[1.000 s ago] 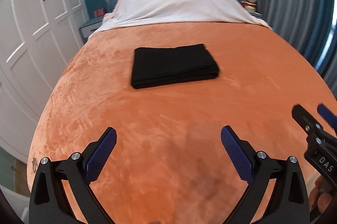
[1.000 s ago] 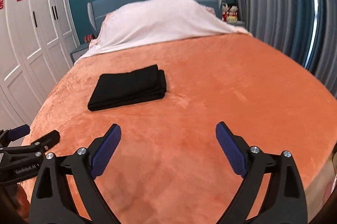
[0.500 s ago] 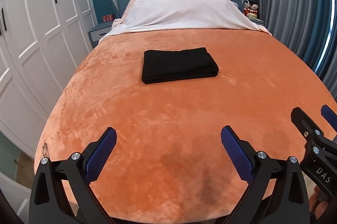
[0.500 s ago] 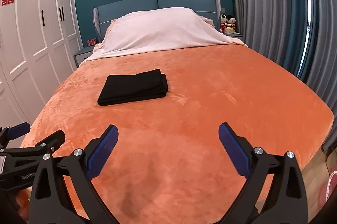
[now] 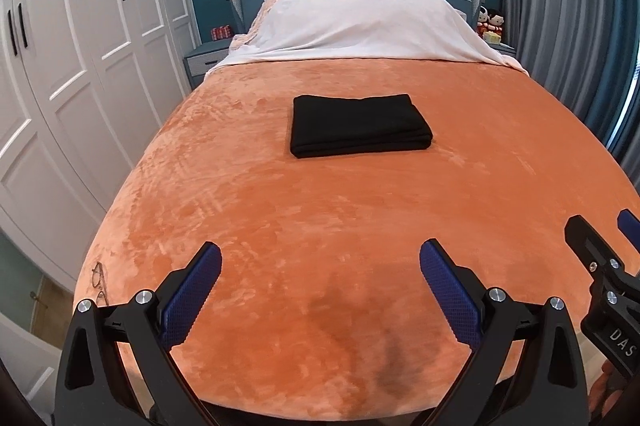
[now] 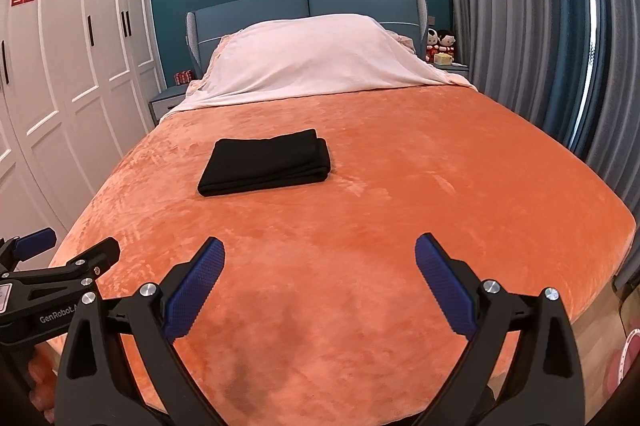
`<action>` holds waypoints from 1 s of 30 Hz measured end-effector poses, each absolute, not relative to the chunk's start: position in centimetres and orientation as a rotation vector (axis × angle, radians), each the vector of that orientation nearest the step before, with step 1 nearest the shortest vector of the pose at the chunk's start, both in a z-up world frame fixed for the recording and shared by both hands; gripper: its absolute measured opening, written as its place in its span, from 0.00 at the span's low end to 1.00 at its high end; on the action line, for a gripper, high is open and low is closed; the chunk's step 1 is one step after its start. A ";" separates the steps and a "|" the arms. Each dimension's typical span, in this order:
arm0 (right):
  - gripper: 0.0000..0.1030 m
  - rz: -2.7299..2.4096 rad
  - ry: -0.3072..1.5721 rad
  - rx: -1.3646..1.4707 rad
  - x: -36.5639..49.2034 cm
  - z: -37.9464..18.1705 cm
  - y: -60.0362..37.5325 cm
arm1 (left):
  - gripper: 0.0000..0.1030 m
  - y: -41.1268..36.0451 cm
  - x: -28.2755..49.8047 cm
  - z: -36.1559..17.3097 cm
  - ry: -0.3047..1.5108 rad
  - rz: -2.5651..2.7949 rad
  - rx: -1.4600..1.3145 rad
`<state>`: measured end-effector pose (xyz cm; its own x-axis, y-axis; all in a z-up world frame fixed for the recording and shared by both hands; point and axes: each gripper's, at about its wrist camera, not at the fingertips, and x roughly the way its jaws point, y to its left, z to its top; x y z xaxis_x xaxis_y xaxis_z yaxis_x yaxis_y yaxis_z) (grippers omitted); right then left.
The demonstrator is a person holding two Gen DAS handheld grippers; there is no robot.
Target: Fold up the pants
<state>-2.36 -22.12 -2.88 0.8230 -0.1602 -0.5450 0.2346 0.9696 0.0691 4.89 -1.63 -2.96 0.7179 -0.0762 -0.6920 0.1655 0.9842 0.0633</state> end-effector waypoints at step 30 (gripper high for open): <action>0.92 -0.182 0.574 0.134 -2.4 -2.8 -21.4 | 0.95 -1.6 4.5 -3.3 0.745 -0.095 0.152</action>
<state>-2.45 -21.42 -2.83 0.8245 -0.1331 -0.5500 0.2077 0.9753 0.0752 4.53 -1.63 -3.29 0.7314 -0.0321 -0.6812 0.1399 0.9847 0.1038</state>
